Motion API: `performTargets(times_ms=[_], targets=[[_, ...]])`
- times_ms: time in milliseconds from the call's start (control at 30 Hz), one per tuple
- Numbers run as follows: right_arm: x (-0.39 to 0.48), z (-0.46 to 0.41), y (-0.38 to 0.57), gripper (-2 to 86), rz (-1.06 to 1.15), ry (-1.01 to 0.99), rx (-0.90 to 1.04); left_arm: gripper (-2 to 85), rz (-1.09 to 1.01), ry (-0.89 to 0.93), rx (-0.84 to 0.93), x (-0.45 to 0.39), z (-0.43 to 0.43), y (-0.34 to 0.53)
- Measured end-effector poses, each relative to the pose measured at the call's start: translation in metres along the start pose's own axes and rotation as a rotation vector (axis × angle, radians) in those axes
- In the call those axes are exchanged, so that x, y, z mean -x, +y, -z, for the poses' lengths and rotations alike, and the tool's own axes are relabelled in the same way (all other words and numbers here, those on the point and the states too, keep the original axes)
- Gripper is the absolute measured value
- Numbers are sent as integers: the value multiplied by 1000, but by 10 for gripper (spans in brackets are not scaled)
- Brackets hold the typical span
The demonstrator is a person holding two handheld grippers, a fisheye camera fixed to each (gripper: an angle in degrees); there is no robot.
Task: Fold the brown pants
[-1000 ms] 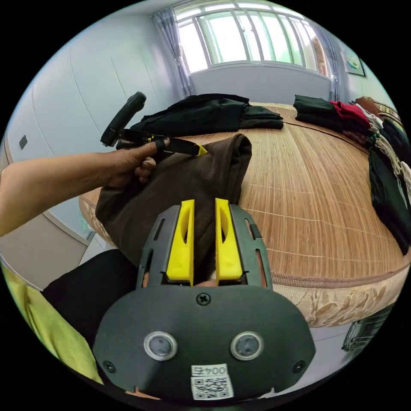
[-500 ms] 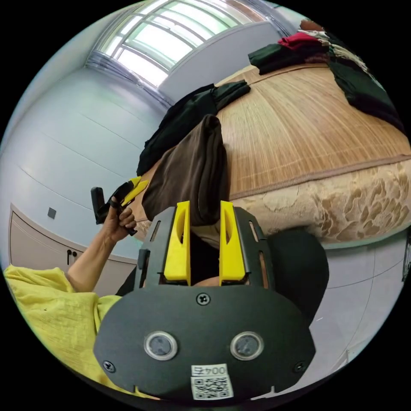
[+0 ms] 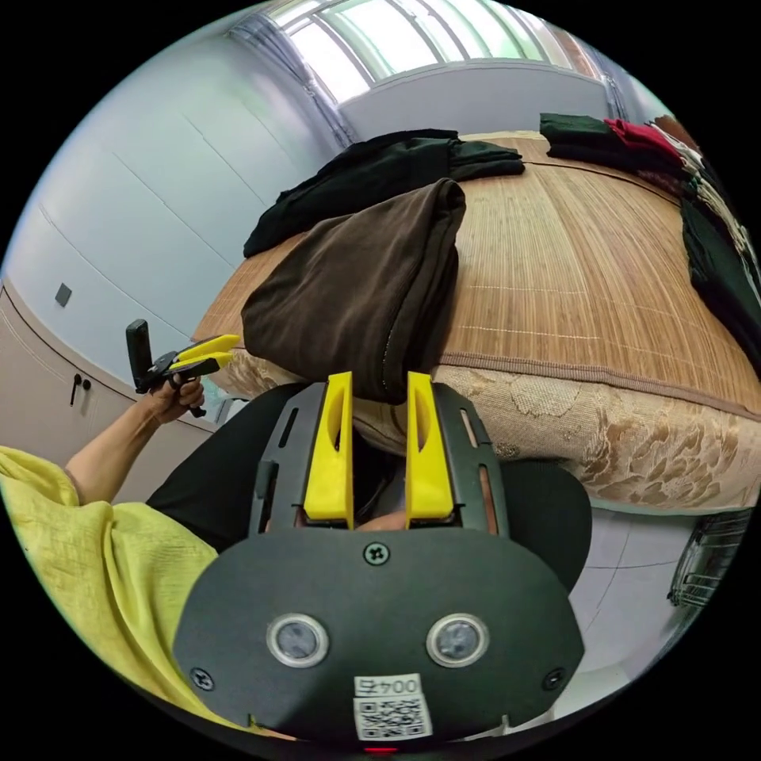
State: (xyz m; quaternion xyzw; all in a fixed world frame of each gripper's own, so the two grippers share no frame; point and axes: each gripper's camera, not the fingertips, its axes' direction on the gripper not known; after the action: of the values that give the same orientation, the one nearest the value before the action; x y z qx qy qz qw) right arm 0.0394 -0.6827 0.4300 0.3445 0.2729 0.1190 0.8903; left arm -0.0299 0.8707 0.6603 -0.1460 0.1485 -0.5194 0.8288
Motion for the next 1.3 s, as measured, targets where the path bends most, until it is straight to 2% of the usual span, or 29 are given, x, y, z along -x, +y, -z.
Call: performTargets(times_ms=[233,433,533,700,833,933,1067,1167,1300], targets=[[3,-7,-21,110,52,65,10,110,-73,10,81,5,-37,-7],[6,-14,-51,75,149,176,79,56,-95,37,27,2,-37,-14],[-2,-12,-68,53,186,195,134,41,-24,84,46,13,-36,-16],[-36,-22,-88,53,99,141,196,45,57,91,65,26,-46,-4],[-61,-12,-105,80,12,35,213,82,104,64,73,23,-39,-8],[-92,18,-120,101,-72,-17,155,91,101,10,52,27,-6,-12],[-140,51,-171,134,-169,-180,95,92,62,-53,-94,17,42,-54],[-173,51,-226,112,-237,-411,81,94,-31,-64,-81,-10,29,-115],[-208,32,-291,110,-317,-492,152,91,-130,-75,10,-37,-27,-177]])
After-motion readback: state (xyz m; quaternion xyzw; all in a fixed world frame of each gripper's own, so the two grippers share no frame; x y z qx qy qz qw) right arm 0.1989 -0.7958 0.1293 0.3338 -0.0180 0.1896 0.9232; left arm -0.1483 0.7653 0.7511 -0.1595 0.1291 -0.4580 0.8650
